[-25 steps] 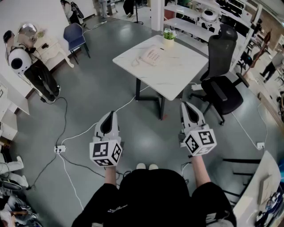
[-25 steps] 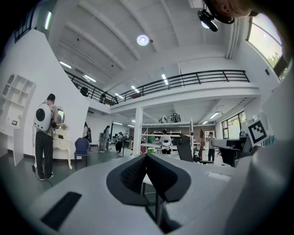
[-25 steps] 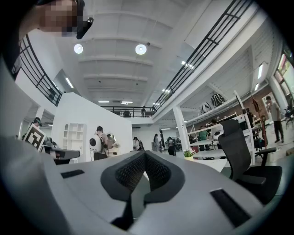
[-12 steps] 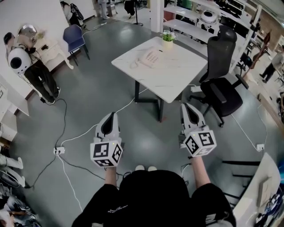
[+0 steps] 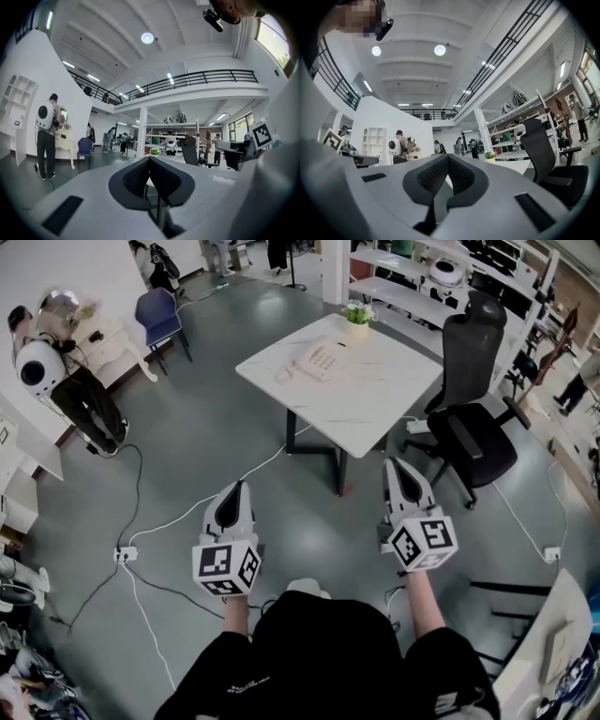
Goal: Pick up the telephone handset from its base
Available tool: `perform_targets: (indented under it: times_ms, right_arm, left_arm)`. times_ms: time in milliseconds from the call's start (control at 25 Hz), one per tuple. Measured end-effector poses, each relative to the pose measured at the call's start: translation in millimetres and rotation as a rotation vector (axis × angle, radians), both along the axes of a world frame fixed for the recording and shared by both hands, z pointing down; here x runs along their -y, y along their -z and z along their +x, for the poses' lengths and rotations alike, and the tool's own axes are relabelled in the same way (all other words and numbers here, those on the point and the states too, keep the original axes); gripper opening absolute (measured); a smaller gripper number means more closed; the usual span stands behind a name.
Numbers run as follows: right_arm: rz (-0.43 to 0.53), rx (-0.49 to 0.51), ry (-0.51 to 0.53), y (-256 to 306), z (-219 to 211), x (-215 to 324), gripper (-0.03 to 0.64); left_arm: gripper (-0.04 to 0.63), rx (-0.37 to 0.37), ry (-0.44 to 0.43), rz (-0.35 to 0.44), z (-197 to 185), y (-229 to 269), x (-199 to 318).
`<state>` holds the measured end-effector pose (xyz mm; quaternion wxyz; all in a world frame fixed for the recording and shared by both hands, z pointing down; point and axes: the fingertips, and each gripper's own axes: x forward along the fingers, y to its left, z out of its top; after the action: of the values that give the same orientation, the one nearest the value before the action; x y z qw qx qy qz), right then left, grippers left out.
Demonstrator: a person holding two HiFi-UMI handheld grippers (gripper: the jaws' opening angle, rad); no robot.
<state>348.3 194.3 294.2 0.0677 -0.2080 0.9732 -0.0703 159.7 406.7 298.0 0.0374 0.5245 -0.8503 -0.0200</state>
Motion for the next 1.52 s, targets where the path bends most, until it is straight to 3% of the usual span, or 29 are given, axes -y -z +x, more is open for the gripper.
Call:
perform_targets:
  times_ms: [520,1240,1520]
  right_arm:
    - [-0.038,-0.009,0.008,-19,-51,44,-0.009]
    - [-0.082,0.003,-0.081,-26,-219,135,-0.009]
    - [-0.078,-0.003,-0.113,-29,-256,161,-0.009]
  left_arm:
    - [0.0,-0.028,0.002,-0.035,-45,-18,47]
    - [0.0,-0.048,-0.087,-0.042,-222,-22,150]
    - [0.0,-0.059,-0.142,-0.037,-261,-28,188]
